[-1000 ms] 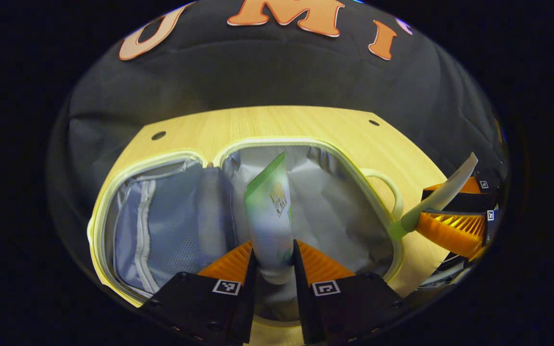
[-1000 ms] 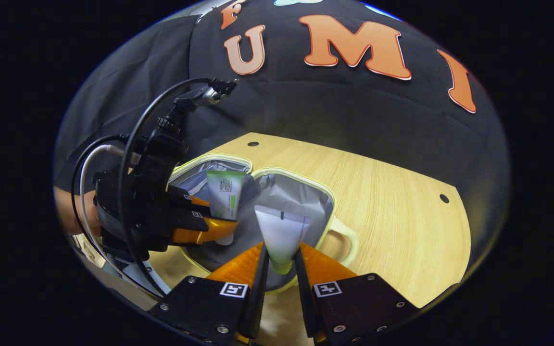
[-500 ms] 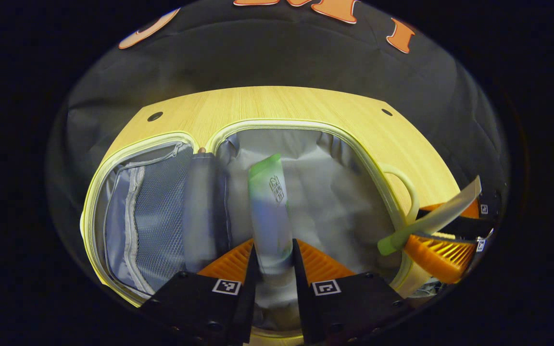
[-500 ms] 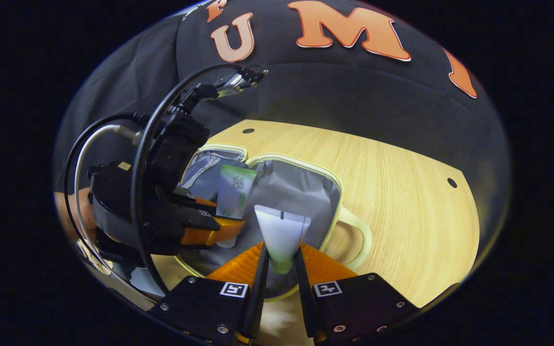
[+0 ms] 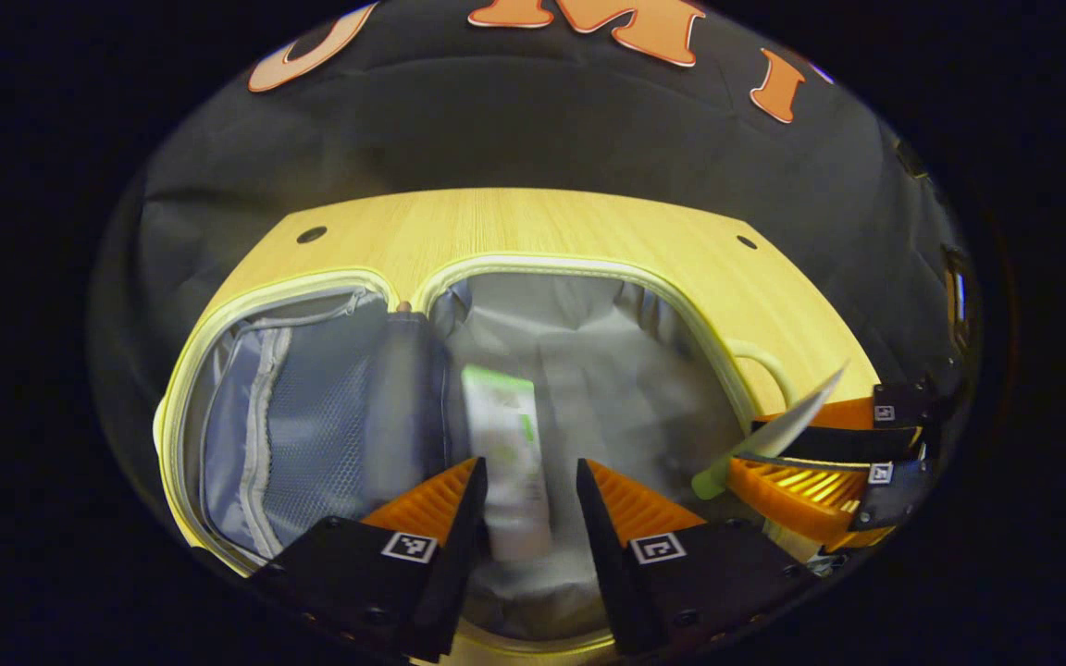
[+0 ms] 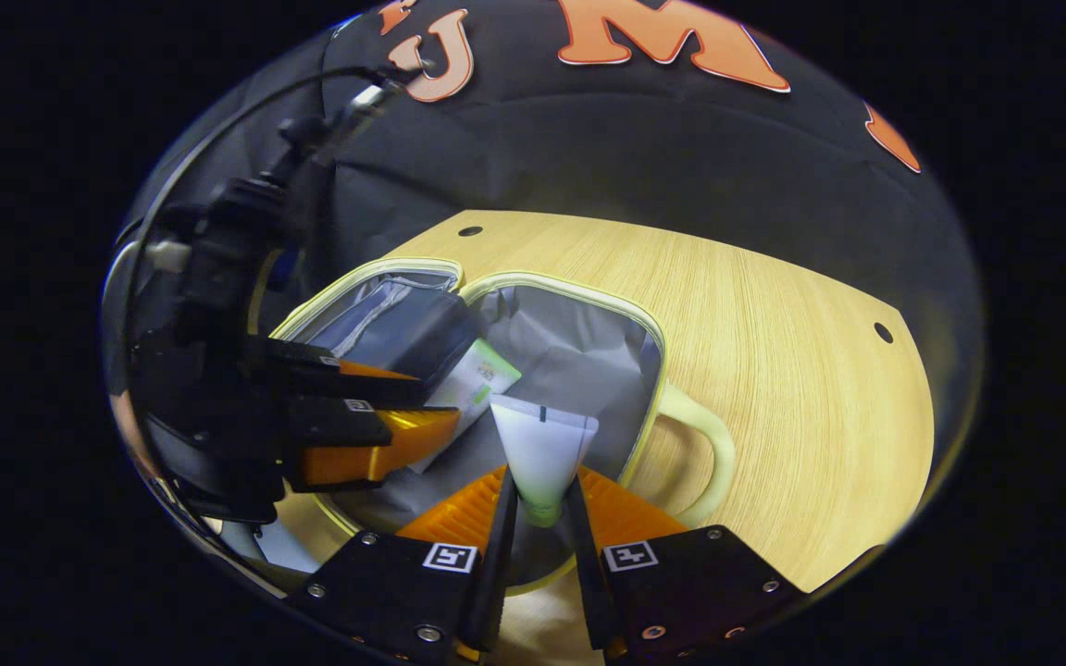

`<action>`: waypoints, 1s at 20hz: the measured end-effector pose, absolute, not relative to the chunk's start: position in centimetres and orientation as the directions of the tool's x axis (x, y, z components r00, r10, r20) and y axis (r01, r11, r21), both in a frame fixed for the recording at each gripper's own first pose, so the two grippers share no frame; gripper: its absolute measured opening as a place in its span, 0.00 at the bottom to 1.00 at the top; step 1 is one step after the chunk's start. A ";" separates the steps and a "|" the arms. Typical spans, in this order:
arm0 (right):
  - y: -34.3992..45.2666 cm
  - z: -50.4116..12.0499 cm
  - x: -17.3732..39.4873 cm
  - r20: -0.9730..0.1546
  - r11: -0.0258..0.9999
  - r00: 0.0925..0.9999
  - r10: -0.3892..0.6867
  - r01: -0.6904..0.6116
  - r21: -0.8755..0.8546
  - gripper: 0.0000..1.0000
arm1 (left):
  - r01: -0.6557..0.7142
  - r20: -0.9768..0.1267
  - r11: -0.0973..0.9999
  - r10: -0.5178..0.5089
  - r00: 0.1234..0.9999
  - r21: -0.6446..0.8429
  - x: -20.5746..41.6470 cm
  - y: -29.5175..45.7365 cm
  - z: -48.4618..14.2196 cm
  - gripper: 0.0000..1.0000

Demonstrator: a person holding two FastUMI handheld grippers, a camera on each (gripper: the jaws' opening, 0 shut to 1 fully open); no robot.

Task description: First open the suitcase, pack the skin care products into it, and then close the suitcase.

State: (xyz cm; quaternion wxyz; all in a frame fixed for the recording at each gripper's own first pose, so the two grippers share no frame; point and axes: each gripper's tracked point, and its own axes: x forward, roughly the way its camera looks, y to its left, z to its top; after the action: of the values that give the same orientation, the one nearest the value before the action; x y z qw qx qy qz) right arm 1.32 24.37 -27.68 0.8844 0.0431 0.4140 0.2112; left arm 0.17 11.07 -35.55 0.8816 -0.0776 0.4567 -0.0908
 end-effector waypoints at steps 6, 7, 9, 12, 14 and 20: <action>24.6 -28.9 1.8 -0.742 0.914 0.541 0.396 -0.307 0.264 0.36 | -0.016 -0.645 0.993 -0.064 0.762 -0.117 0.5 18.4 -29.3 0.86; 24.7 -29.1 2.0 -0.744 0.917 0.541 0.391 -0.299 0.265 0.36 | -0.048 -0.624 0.992 -0.033 0.781 -0.113 0.3 20.1 -28.3 0.86; 24.9 -29.2 2.1 -0.749 0.922 0.543 0.381 -0.280 0.267 0.37 | -0.115 -0.609 0.987 0.026 0.793 -0.109 -0.6 23.8 -27.3 0.88; 25.0 -29.2 2.7 -0.747 0.934 0.561 0.356 -0.247 0.259 0.39 | -0.182 -0.600 0.978 0.087 0.795 -0.100 -1.7 28.9 -27.7 0.90; 24.5 -28.8 3.0 -0.745 0.940 0.574 0.340 -0.230 0.252 0.42 | -0.233 -0.615 0.968 0.132 0.778 -0.087 -2.8 32.8 -28.9 0.93; 24.7 -27.7 3.5 -0.730 0.950 0.608 0.311 -0.174 0.260 0.55 | -0.396 -0.649 0.908 0.220 0.729 -0.136 -5.4 41.5 -32.0 0.94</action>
State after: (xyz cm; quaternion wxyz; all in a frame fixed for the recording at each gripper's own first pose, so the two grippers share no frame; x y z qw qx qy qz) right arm 3.46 24.70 -27.70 0.8929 0.0815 0.4214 0.1359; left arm -5.39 41.54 -31.95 0.9200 -0.1336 0.3282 0.1673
